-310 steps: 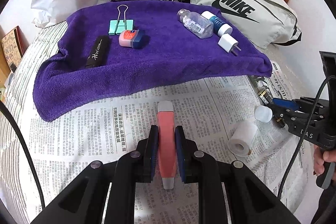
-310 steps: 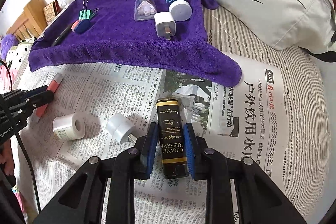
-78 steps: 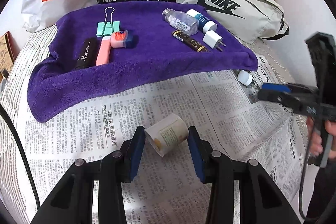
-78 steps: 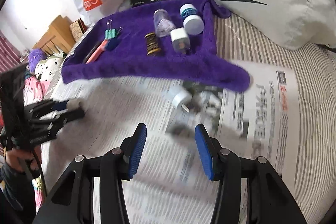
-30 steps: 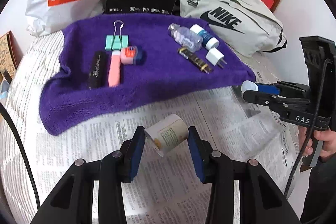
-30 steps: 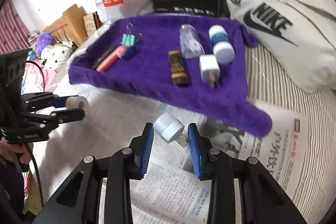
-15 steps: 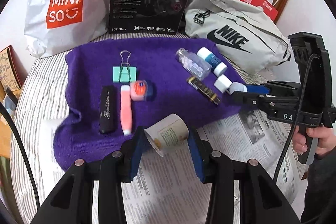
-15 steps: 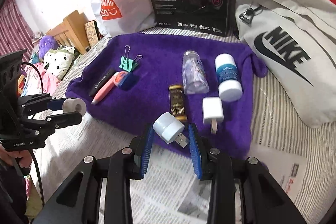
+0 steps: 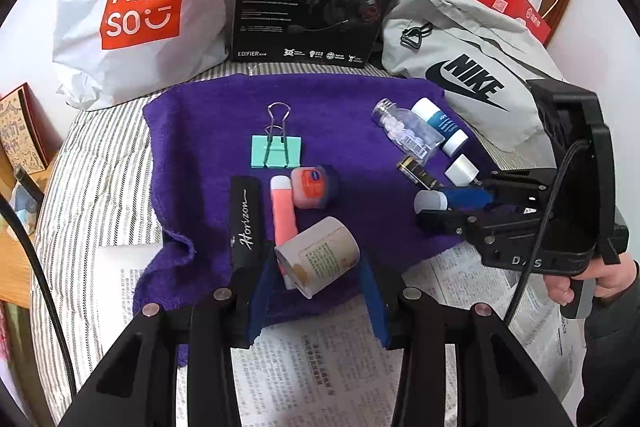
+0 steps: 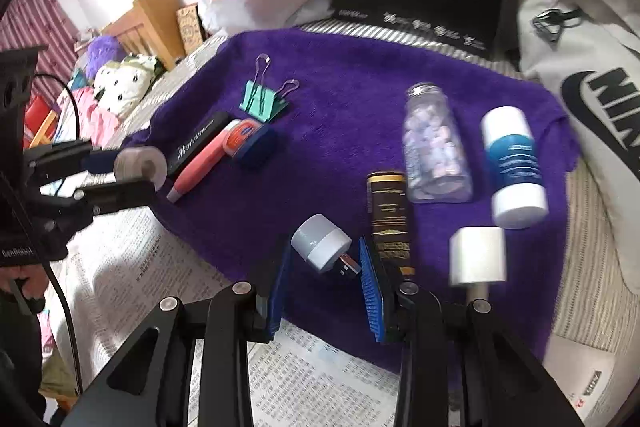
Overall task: Organize rigid objects
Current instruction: 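Carry the tape roll and white adapter onto the towel with both grippers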
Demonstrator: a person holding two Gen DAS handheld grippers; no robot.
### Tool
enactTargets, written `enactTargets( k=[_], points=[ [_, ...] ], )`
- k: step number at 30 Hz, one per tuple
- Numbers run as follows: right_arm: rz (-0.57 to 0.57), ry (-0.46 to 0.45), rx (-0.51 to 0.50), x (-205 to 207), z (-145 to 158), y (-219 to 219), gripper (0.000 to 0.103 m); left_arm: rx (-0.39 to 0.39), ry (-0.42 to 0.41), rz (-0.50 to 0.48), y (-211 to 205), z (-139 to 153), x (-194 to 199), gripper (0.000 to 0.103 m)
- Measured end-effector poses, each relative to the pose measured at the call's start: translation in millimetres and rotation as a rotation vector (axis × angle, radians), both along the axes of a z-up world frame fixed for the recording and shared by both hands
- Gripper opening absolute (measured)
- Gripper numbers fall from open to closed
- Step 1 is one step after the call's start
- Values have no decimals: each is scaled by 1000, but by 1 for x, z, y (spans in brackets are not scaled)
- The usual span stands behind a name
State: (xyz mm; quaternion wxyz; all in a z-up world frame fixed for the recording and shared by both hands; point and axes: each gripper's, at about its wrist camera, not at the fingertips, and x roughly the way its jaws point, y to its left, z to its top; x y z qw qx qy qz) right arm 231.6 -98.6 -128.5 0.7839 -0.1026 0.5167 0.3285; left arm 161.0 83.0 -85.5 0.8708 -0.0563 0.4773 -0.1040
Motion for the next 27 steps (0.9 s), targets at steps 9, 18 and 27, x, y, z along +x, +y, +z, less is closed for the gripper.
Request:
enactTargets(
  k=[9, 18, 27],
  points=[
    [21, 6, -22, 9, -8, 14, 34, -14, 10, -5, 1, -4, 8, 40],
    [50, 52, -38, 11, -5, 11, 39, -23, 45, -33, -11, -15, 20, 40],
    [28, 55, -25, 8, 4, -8, 48, -6, 66, -54, -23, -24, 33, 40]
  ],
)
